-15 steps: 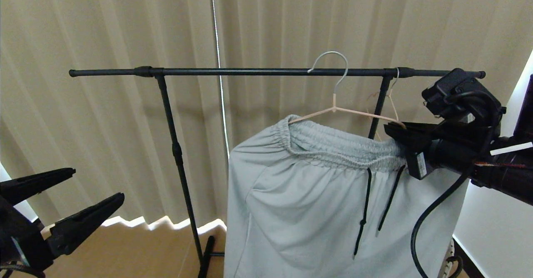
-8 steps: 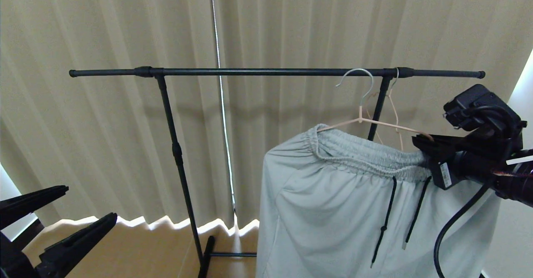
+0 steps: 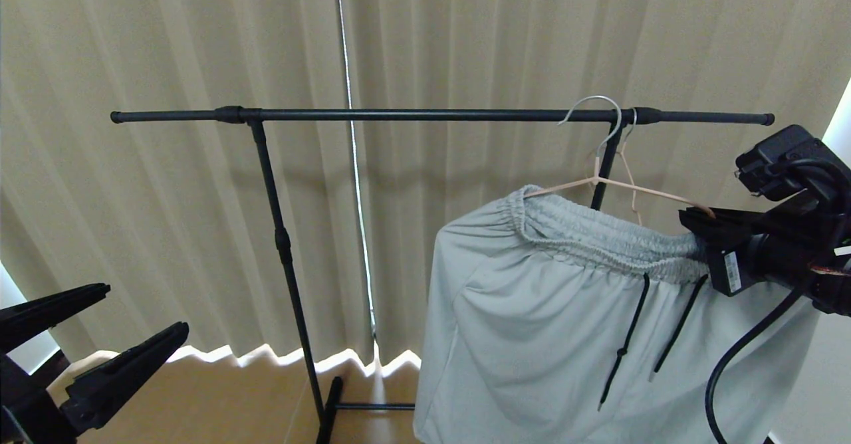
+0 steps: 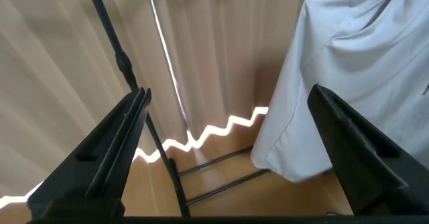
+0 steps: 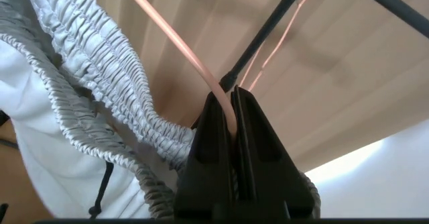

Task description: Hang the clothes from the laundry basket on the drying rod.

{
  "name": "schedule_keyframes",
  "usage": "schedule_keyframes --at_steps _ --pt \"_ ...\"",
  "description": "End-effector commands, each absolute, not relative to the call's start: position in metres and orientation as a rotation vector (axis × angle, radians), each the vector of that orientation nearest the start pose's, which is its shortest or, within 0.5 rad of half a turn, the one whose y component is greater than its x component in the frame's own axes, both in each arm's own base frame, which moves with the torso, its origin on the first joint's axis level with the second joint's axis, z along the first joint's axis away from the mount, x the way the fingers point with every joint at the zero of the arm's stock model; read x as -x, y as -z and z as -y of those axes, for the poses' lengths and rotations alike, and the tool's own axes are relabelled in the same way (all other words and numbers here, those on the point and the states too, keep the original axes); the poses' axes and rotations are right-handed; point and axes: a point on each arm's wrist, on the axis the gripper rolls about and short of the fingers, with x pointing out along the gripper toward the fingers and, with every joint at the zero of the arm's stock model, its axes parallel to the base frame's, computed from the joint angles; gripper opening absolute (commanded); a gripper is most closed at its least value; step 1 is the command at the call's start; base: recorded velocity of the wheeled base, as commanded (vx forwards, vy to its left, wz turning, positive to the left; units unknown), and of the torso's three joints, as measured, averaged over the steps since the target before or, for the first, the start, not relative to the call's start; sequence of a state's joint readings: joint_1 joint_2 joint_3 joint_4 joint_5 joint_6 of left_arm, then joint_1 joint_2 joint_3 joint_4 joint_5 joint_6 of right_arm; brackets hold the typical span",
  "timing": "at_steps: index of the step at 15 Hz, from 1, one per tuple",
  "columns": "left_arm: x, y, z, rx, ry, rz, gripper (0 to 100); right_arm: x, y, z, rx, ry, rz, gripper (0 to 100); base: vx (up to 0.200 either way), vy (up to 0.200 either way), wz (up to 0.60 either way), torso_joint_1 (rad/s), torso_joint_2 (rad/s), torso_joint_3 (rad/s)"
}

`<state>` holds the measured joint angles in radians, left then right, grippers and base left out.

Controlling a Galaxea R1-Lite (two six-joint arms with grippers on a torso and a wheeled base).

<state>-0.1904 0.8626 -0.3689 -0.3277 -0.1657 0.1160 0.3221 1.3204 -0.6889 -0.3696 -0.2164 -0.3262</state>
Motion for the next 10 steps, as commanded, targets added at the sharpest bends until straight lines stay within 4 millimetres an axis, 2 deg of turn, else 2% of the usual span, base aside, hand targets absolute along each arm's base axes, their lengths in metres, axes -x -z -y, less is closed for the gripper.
schedule_keyframes --at_steps 1,10 --pt "-0.0948 -0.1940 0.0220 -0.117 0.365 -0.155 100 -0.2003 -0.2227 -0.0618 0.394 -0.145 -0.231 0 0.200 0.000 0.00 0.012 0.00 -0.002" --pt "-0.0955 -0.1929 0.0197 -0.117 0.339 -0.161 100 -0.2031 -0.2209 -0.0626 0.397 -0.144 -0.243 0 0.200 0.000 0.00 0.002 0.00 0.004"
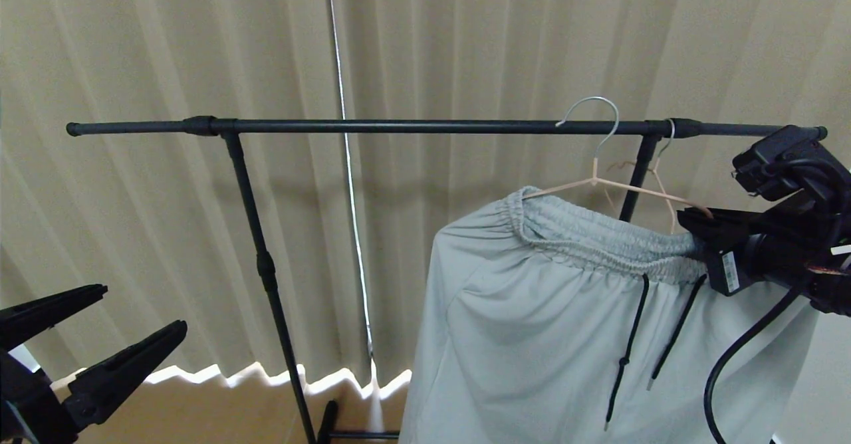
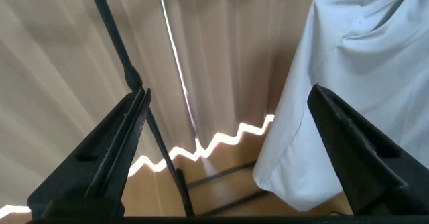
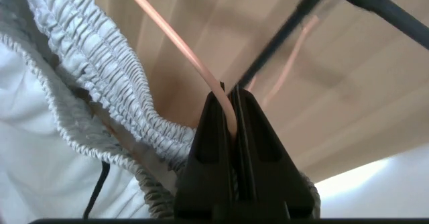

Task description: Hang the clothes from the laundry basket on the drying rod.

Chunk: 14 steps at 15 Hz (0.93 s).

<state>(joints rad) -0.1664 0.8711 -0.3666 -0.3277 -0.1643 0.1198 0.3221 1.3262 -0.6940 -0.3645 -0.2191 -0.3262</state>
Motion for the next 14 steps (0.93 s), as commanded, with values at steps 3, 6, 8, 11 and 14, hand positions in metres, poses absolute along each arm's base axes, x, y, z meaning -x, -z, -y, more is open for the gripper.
schedule_keyframes --at_steps 3,6,8,11,14 --pt "-0.097 -0.190 0.020 -0.129 0.340 -0.176 100 -0.204 -0.218 -0.062 0.413 -0.092 -0.278 0 0.133 0.000 0.00 0.002 0.00 0.002" --pt "-0.099 -0.188 0.020 -0.135 0.342 -0.181 100 -0.213 -0.214 -0.063 0.419 -0.074 -0.300 0 0.000 0.000 0.00 0.000 0.00 0.000" --pt "-0.099 -0.187 0.021 -0.136 0.346 -0.186 100 -0.227 -0.213 -0.065 0.405 -0.052 -0.312 0 0.000 0.000 0.00 0.000 0.00 0.000" --pt "-0.100 -0.186 0.021 -0.149 0.349 -0.190 100 -0.249 -0.215 -0.070 0.398 0.002 -0.319 0 0.000 0.000 0.00 0.000 0.00 0.000" --pt "-0.102 -0.182 0.021 -0.162 0.351 -0.208 100 -0.277 -0.214 -0.076 0.384 0.038 -0.324 0 0.000 0.000 0.00 0.000 0.00 0.000"
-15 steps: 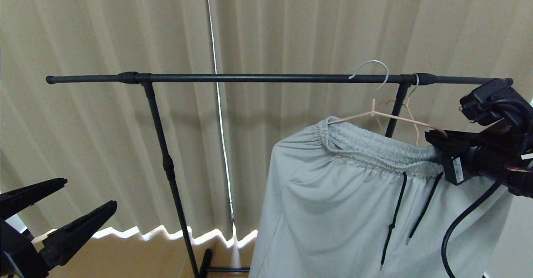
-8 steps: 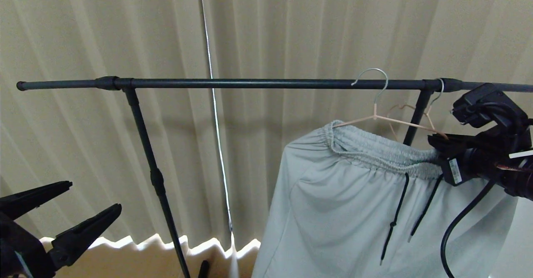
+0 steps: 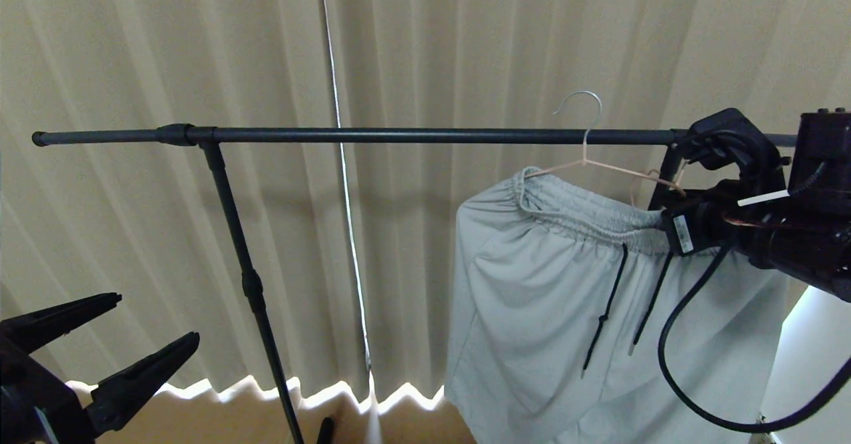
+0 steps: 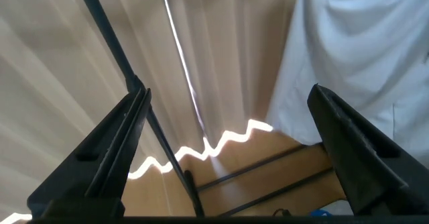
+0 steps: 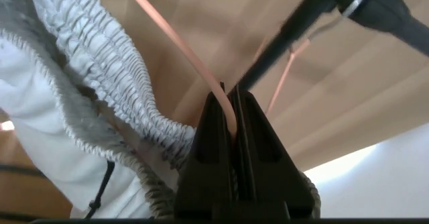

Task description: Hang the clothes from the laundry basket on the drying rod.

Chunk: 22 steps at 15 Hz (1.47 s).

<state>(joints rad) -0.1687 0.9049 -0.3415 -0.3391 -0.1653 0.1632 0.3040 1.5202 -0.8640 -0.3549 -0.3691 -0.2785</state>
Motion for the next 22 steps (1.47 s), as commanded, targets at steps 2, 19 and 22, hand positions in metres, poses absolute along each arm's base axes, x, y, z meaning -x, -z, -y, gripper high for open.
schedule_keyframes --at_steps 2,19,22 --pt "-0.103 -0.181 0.021 -0.164 0.354 -0.215 100 -0.298 -0.210 -0.080 0.390 0.075 -0.338 0 0.000 0.000 0.00 0.000 0.00 0.000" --pt "-0.102 -0.180 0.022 -0.172 0.364 -0.219 100 -0.317 -0.190 -0.117 0.433 0.015 -0.369 0 0.000 0.000 0.00 0.000 0.00 0.000" --pt "-0.102 -0.181 0.022 -0.174 0.364 -0.214 100 -0.320 -0.185 -0.131 0.445 -0.020 -0.372 0 0.000 0.000 0.00 0.000 0.00 0.000"
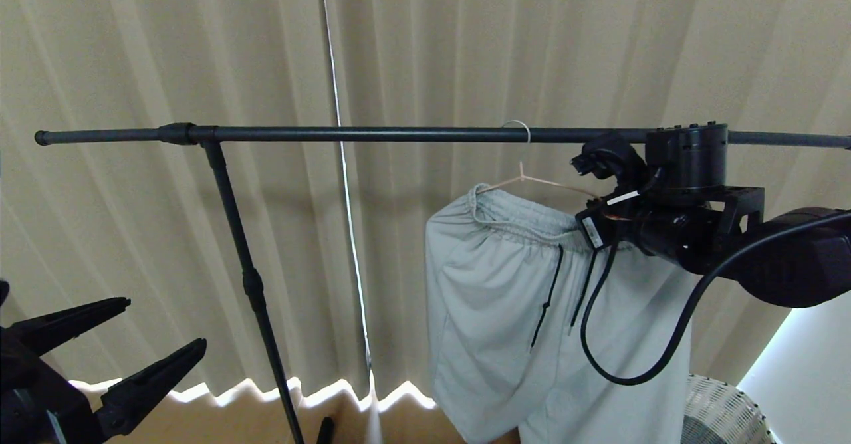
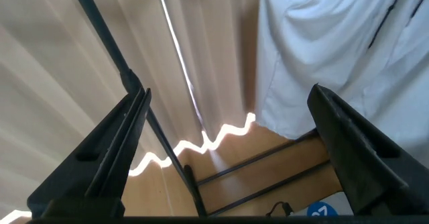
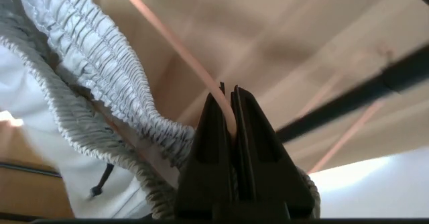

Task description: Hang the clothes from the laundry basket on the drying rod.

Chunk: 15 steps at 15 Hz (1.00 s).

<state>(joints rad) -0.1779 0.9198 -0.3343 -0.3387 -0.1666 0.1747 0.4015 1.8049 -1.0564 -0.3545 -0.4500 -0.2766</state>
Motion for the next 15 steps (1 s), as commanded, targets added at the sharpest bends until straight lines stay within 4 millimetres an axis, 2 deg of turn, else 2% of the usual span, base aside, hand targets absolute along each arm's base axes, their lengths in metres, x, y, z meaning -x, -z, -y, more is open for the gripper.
schedule_keyframes --at_steps 1,7,8,11,15 --pt "-0.102 -0.181 0.022 -0.174 0.365 -0.211 100 -0.320 -0.184 -0.135 0.448 -0.031 -0.373 0 0.000 0.000 0.00 0.000 0.00 0.000" --pt "-0.101 -0.183 0.022 -0.172 0.361 -0.203 100 -0.320 -0.185 -0.141 0.447 -0.046 -0.364 0 0.000 0.000 0.00 0.000 0.00 0.000" --pt "-0.101 -0.183 0.022 -0.172 0.363 -0.202 100 -0.320 -0.185 -0.141 0.447 -0.046 -0.364 100 0.000 0.000 0.00 0.000 0.00 0.000" --pt "-0.101 -0.183 0.022 -0.172 0.361 -0.199 100 -0.318 -0.185 -0.145 0.436 -0.061 -0.357 100 0.000 0.000 0.00 0.000 0.00 0.000" --pt "-0.101 -0.184 0.022 -0.172 0.360 -0.198 100 -0.309 -0.182 -0.155 0.321 -0.120 -0.368 100 0.000 0.000 0.00 0.000 0.00 0.000"
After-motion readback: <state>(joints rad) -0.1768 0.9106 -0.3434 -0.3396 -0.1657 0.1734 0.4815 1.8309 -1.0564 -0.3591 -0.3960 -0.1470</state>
